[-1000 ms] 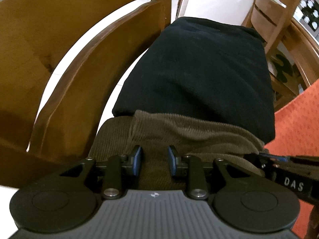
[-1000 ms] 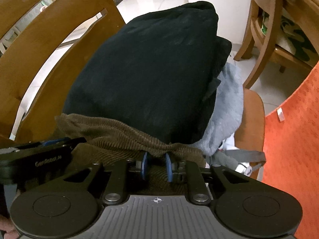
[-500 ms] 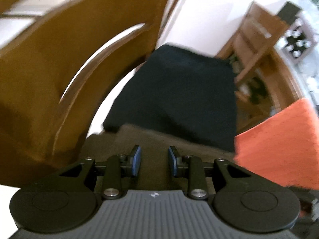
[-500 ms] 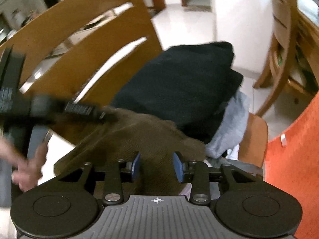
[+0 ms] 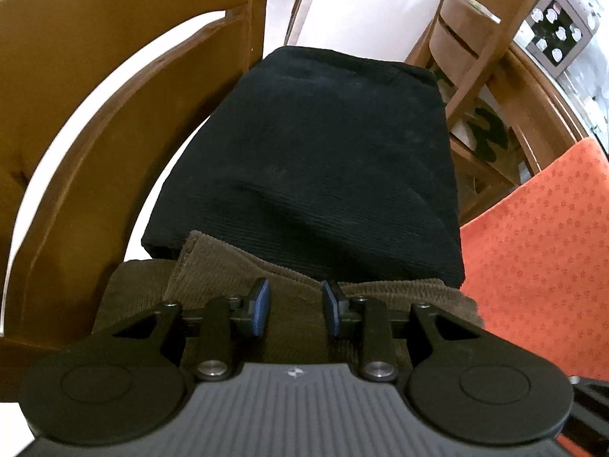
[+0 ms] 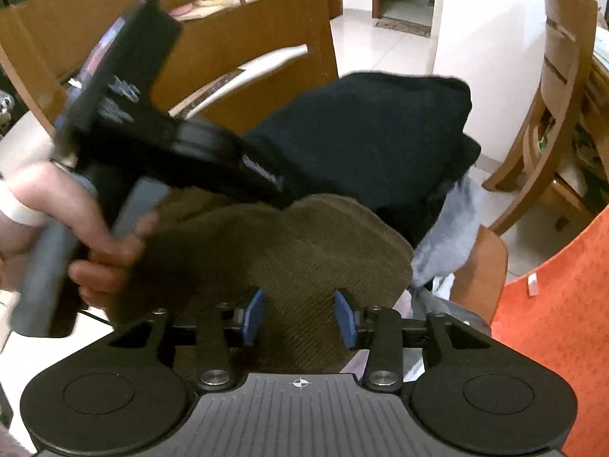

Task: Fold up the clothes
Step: 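Open both grippers and release the trousers on the stack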

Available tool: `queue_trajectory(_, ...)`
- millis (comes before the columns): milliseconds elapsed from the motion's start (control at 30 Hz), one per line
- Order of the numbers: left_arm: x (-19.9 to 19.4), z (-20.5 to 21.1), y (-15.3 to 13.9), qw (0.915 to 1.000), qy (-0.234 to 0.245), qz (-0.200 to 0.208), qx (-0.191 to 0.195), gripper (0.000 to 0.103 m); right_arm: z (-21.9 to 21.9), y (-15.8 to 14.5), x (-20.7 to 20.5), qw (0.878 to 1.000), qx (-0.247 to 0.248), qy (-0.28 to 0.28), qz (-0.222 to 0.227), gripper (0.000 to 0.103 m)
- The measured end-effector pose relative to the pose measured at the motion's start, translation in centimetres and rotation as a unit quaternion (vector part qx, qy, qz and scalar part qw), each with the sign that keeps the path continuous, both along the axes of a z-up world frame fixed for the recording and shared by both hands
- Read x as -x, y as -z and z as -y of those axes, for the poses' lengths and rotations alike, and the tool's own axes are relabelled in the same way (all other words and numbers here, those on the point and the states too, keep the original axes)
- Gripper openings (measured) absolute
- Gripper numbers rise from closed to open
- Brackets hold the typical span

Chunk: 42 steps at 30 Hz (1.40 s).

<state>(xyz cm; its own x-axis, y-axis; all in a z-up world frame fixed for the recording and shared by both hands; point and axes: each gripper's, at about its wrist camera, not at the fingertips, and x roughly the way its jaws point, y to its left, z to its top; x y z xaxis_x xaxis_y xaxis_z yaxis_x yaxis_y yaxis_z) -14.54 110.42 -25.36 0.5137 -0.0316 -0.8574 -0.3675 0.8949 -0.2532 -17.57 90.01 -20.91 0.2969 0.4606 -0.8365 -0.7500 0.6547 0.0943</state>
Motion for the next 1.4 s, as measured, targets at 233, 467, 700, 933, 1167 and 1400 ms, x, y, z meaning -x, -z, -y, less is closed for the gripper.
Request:
queue_trajectory(233,1.6,-1.0,-3.7,0.9994,-0.017,0.019,0.025,0.052,0.7,-1.9,-0.1,1.0,-0.015,-0.006,-0.006,0.048)
queue_trajectory(467,3.2,0.1,-9.4,0.9998,-0.008,0.019,0.004,0.065,2.0,-5.8,-0.5,0.999,-0.039,-0.001,-0.021,0.048)
queue_trajectory(700,5.6,2.9,-14.7,0.9992,-0.001,0.029,-0.027,0.085,4.3,-10.7,-1.1,0.998,-0.053,-0.016,-0.021,0.049)
queue_trajectory(933,9.1,6.9,-18.5,0.9983,-0.033,0.04,-0.029,0.094,8.1,-15.4,-1.4,0.997,-0.069,-0.034,-0.013,0.056)
queue_trajectory(1167,12.5,13.0,-22.4,0.993,-0.087,0.066,-0.046,0.103,13.3,-19.1,-1.1,0.994,-0.081,-0.079,0.008,0.071)
queue_trajectory(1400,14.7,22.2,-25.5,0.9825,-0.148,0.073,-0.087,0.103,19.9,-21.9,-1.3,0.983,-0.11,-0.144,0.031,0.094)
